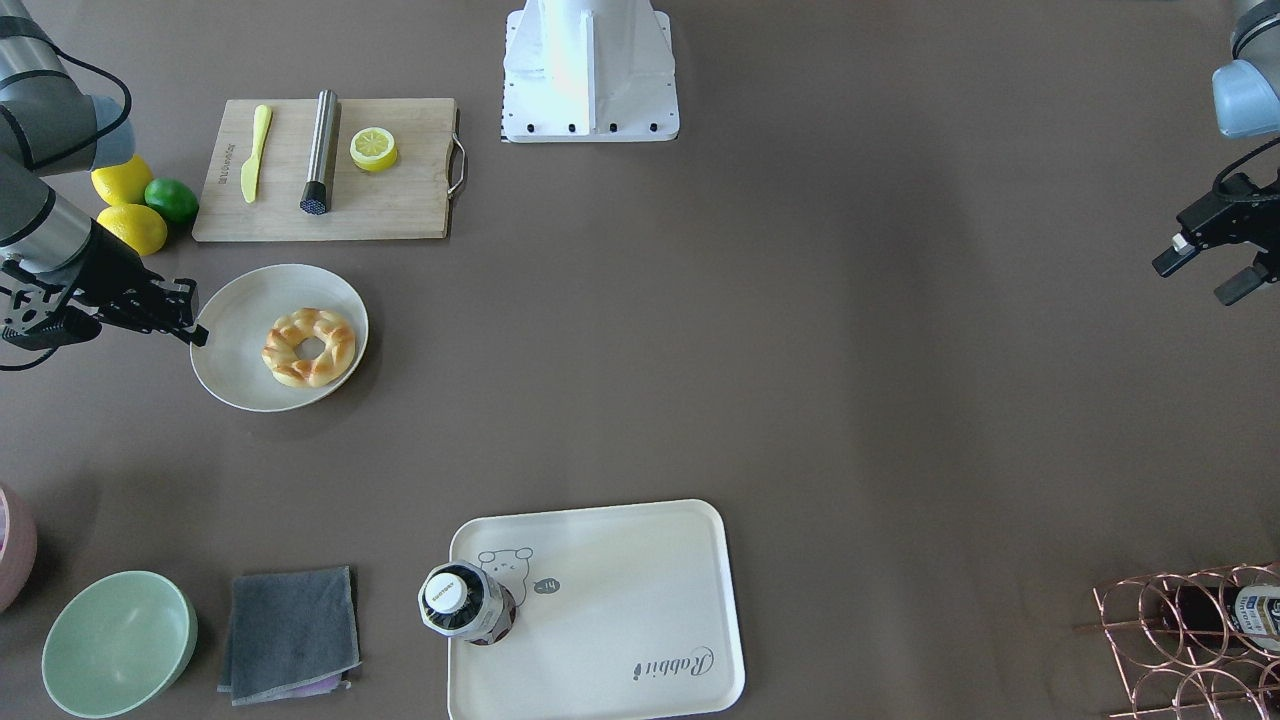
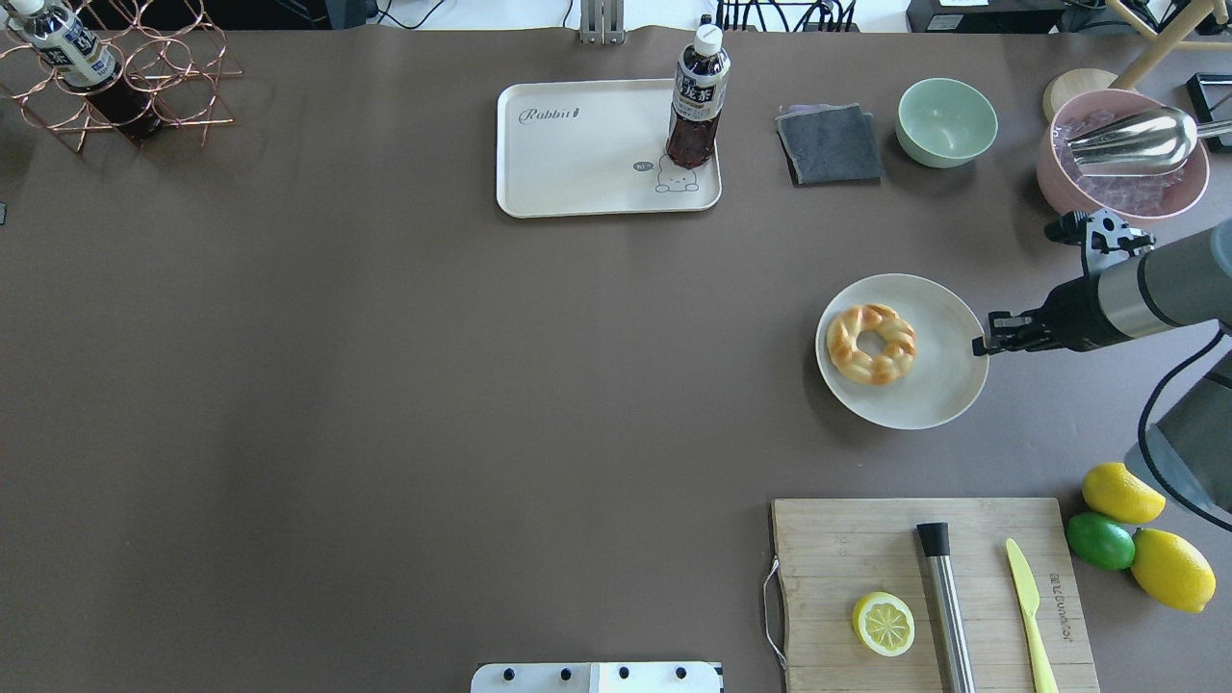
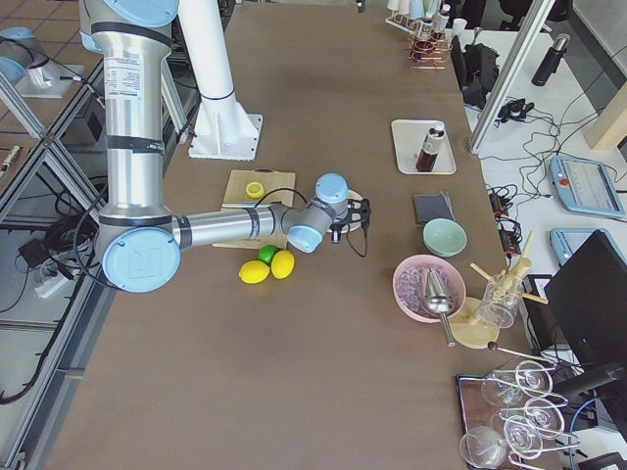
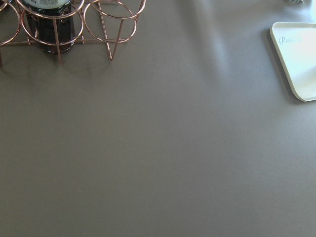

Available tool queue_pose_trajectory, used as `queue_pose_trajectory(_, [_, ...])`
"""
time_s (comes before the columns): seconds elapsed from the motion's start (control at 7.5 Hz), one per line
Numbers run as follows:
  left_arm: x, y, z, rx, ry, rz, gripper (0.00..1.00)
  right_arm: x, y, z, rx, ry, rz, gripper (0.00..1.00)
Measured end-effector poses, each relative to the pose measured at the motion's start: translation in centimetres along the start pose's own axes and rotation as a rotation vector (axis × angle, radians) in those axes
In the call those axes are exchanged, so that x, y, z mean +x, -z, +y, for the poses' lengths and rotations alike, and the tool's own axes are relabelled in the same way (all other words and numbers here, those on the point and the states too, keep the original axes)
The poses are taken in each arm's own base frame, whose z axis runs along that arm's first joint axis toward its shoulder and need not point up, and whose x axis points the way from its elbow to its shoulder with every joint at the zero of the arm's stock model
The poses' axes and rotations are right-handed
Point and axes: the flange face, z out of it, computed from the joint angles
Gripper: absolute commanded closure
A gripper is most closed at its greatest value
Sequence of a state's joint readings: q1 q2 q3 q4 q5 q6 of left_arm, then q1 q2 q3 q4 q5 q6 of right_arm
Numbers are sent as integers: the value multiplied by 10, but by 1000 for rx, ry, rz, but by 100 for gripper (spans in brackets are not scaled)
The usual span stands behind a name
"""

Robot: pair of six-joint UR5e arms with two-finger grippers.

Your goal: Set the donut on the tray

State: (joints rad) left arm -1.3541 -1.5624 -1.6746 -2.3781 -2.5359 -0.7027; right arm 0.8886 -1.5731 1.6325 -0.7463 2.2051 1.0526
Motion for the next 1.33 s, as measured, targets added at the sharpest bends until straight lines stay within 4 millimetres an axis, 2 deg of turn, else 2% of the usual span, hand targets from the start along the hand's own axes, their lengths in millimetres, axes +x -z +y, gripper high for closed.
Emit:
queue_pose_trajectory(0.13, [12, -1, -11, 4, 31, 13, 1, -40, 0, -24, 13, -33, -20, 100])
queue_pose_trajectory(0.4, [53, -24, -30, -19, 67, 50, 3, -134, 3, -57, 30, -117, -80, 100])
queue_pose_trajectory(0.67, [97, -46, -47, -42, 104, 87, 3, -246, -1, -62, 42, -194, -125, 100])
queue_pose_trajectory(0.8, [111, -52, -52, -42, 111, 94, 3, -309, -1, -50, 43, -227, -128, 100])
queue_pose_trajectory(1.07, [126, -62, -53, -50, 104, 104, 4, -451, 10, -9, 45, -297, -105, 100])
queue_pose_trajectory(1.2, [129, -63, -51, -54, 102, 107, 8, -512, 17, 14, 55, -323, -91, 100])
queue_pose_trajectory(1.33, [131, -62, -47, -57, 100, 110, 8, -559, 22, 33, 59, -350, -85, 100])
